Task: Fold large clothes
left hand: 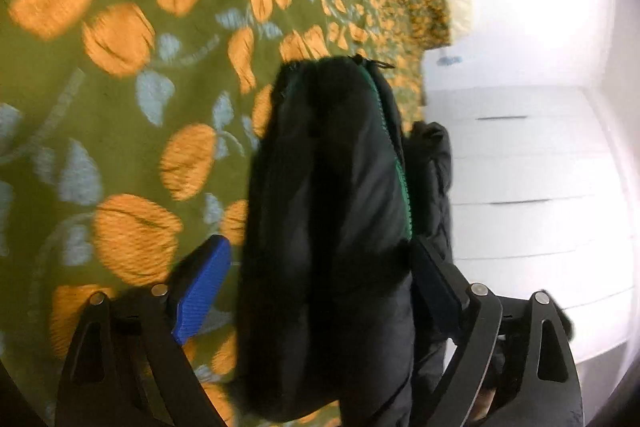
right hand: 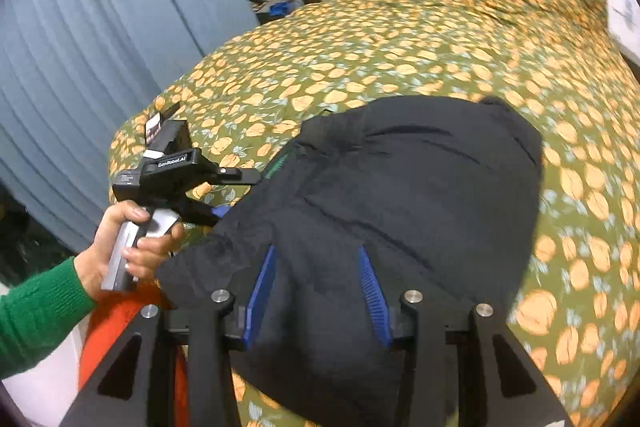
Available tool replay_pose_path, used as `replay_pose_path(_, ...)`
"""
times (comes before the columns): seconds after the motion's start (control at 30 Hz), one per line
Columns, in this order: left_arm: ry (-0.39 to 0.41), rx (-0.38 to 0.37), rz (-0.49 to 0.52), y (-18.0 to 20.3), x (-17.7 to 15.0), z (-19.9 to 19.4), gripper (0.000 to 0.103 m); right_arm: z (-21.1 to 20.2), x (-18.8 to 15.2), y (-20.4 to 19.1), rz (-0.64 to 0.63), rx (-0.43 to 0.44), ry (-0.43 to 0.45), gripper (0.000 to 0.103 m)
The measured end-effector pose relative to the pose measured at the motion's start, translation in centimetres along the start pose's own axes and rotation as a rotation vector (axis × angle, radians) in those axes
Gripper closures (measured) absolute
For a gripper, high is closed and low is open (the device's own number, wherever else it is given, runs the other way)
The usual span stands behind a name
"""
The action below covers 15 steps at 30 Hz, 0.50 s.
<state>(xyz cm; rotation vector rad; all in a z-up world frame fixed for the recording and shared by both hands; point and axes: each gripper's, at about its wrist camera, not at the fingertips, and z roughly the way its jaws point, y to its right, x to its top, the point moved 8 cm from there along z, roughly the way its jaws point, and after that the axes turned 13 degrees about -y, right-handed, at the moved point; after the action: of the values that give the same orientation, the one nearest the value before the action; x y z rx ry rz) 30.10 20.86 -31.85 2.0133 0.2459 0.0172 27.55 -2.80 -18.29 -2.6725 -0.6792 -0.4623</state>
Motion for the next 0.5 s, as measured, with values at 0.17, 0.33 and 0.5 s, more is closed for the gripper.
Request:
replay_pose_path(0.17, -0.052, -0.096, 0.008, 0.4, 0.9, 2.5, 0.011, 3.9, 0.1, 0.5, -0.002, -0.034, -0.081, 0.059)
replay_pose_path(0.33, -0.081, -0.175, 0.082, 2.5, 0.6, 4.2, 0.008, 4.3, -0.4, 1.0, 0.011, -0.025, -0.091, 0.059)
replay_pose_path(0.5, -0.142, -0.024, 0.241, 5.6, -0.3, 5.6, 0.008, 5.8, -0.1, 0.9, -0.016, -0.067, -0.131, 0.059)
